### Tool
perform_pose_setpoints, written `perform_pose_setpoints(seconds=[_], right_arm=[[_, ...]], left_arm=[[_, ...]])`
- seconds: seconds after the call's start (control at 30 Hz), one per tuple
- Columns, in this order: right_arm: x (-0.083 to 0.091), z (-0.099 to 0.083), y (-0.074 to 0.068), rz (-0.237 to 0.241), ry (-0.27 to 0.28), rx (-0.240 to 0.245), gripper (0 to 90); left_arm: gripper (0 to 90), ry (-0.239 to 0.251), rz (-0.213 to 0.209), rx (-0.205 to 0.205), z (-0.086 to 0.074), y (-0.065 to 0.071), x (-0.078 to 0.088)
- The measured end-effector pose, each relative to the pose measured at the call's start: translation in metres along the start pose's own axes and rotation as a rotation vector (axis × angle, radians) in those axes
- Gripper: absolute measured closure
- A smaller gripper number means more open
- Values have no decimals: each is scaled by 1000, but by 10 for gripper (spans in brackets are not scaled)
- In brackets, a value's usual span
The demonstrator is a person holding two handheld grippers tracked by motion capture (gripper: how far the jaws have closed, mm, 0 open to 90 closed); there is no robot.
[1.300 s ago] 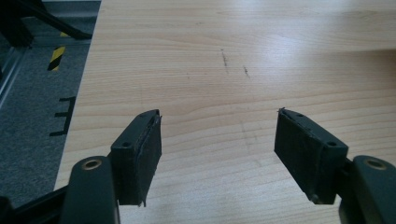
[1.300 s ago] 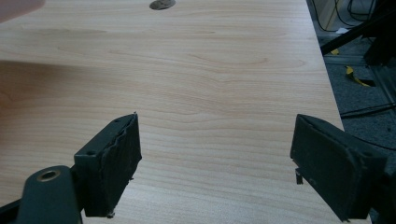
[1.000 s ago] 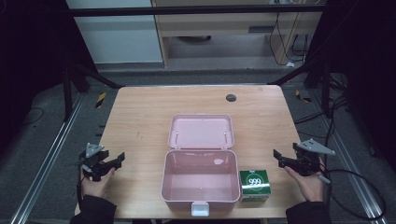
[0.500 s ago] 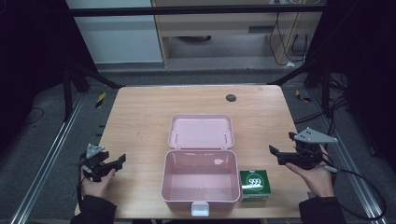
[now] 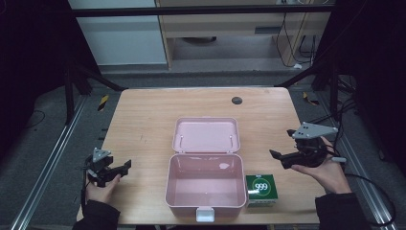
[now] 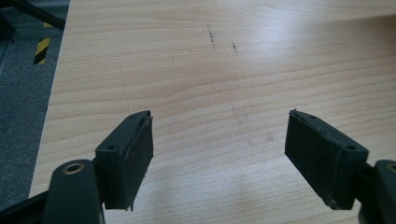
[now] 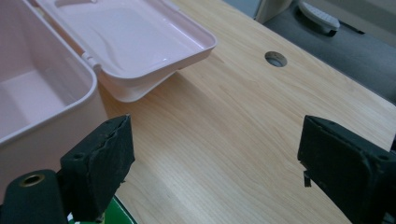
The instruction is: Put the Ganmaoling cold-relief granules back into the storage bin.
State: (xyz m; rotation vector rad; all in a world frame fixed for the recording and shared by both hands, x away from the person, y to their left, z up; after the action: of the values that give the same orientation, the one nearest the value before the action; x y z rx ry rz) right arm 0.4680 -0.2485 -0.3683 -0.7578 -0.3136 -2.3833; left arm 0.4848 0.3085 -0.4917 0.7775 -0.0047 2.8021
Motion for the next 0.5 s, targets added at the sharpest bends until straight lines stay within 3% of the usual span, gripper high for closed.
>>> perform_pose_setpoints(seconds=[0.5], right_arm=[[-3, 0, -21, 90, -142, 179, 58]], left_arm=[[202, -12, -5, -18, -1, 2, -2]])
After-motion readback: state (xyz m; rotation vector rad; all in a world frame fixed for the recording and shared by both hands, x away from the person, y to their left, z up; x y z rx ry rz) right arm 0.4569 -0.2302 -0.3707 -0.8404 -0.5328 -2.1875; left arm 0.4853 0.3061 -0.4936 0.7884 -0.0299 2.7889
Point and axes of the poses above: each handheld gripper's, and its own axes: x roughly backward along the jaws, z roughly out of its top, y roughly to its right, the point moved 3 cm from there along -x, roughly forward along the jaws, and after that the axes turned 8 degrees about -x, right-handed, at the moved point
